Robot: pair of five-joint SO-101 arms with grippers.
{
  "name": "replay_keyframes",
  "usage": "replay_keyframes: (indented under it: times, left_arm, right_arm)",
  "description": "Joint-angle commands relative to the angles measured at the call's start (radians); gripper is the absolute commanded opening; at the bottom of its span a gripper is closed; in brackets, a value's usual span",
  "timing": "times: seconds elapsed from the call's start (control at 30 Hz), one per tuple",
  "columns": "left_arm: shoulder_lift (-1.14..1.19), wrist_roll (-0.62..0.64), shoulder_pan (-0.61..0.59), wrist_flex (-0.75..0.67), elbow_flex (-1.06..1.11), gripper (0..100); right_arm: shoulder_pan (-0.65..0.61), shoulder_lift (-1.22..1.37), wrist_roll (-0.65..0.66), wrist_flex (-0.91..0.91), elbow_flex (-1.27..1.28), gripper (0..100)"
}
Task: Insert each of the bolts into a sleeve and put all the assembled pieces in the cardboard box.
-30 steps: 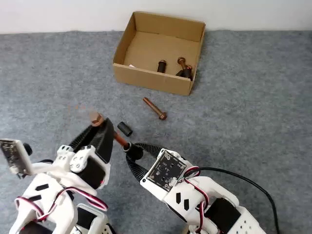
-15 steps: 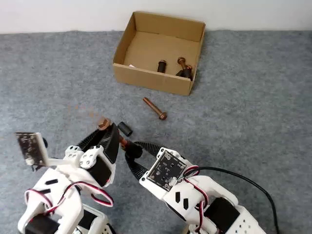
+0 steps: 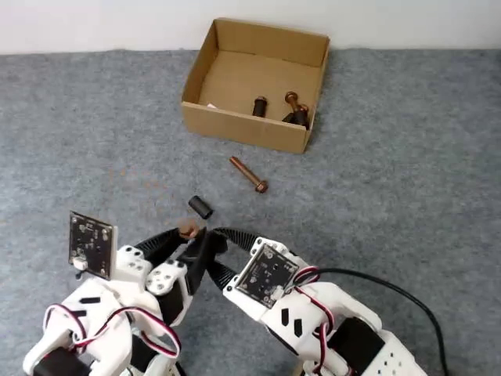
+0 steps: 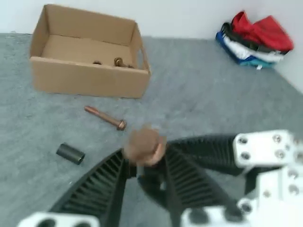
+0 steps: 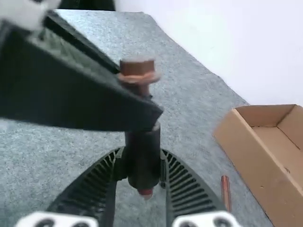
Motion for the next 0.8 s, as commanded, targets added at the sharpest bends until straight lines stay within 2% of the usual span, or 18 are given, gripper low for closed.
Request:
replay_keyframes:
  times: [0.0,0.13,0.37,0.53,0.7,0.77]
  left_arm:
    - [0.006,-0.029,0.002,0.074,-0.019,21]
    - [0.006,-0.029,0.0,0.091,-0.038,22]
    - [0.008,-0.109,-0.126,0.089,-0.105,22]
    - [0.008,-0.123,-0.149,0.092,-0.165,22]
    - [0.006,-0.121,-0.152,0.084,-0.162,21]
    - [0.005,-0.123,-0.196,0.083,-0.157,17]
  right_arm:
    - [-0.005,-0.008,0.009,-0.033,-0.035,0.9]
    - [-0.005,-0.015,0.009,-0.033,-0.014,0.9]
    - [-0.005,-0.015,0.009,-0.038,0.006,0.9]
    - [-0.004,-0.015,0.009,-0.033,0.026,0.9]
    - [0.085,-0.015,0.003,-0.033,0.068,0.9]
    - [0.145,-0.015,0.002,-0.033,0.08,0.9]
